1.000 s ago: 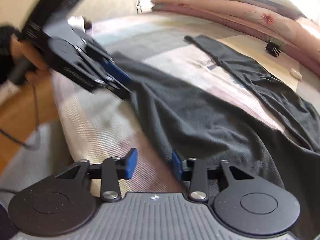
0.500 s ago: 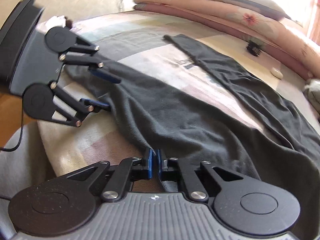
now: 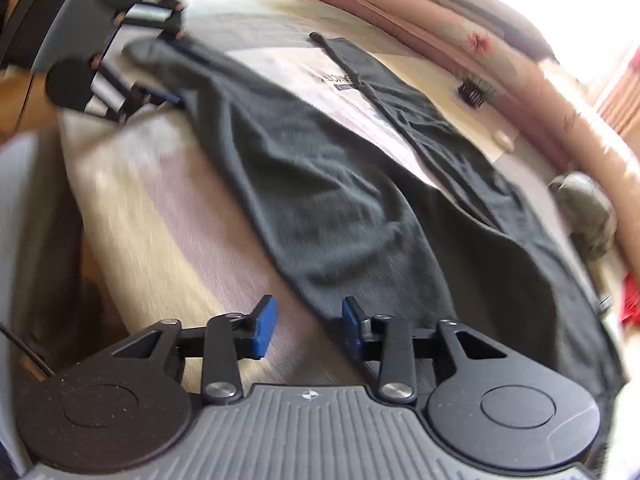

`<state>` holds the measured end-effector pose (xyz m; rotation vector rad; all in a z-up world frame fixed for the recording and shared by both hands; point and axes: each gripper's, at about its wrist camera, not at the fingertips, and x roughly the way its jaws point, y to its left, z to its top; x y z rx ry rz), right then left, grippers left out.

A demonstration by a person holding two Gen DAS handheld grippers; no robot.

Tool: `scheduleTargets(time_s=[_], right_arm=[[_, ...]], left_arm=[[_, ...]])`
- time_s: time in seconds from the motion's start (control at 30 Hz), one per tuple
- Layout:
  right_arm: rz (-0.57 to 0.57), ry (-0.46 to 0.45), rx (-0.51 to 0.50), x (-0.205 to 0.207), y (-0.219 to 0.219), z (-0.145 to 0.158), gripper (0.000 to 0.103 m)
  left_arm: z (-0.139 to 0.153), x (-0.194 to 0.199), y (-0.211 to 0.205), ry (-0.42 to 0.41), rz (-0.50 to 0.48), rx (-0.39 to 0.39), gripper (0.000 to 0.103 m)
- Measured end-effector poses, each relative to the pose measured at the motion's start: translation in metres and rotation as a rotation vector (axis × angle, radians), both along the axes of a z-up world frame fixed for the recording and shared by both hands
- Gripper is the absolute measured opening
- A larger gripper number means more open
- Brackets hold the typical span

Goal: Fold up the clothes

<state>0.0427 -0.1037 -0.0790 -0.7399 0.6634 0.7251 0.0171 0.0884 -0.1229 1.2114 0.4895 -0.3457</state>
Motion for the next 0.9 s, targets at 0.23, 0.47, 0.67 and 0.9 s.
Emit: scheduleTargets(time_s=[0.23, 0.47, 0.67, 0.9], right_arm=[[0.005, -0.144, -0.058, 0.002, 0.02, -0.007, 0.048], [-0.069, -0.209, -0.159, 0.007, -0.021, -0.009, 0.048], [-0.089, -0.216, -0.157, 0.017, -0.015, -0.012, 0.043], [-0.06, -0.208, -0.166, 0.013, -0.012, -0.014, 0.019]], left_arm=[[-0.009, 0.006, -0.026, -0.052, -0.034, 0.045, 0.044], [-0.013, -0.002, -0.006, -0.066, 0.037, 0.075, 0.041], [-0.018, -0.003, -0.022, -0.077, 0.002, 0.056, 0.027], [-0.018, 0.001, -0.031, -0.03, 0.017, 0.019, 0.004]])
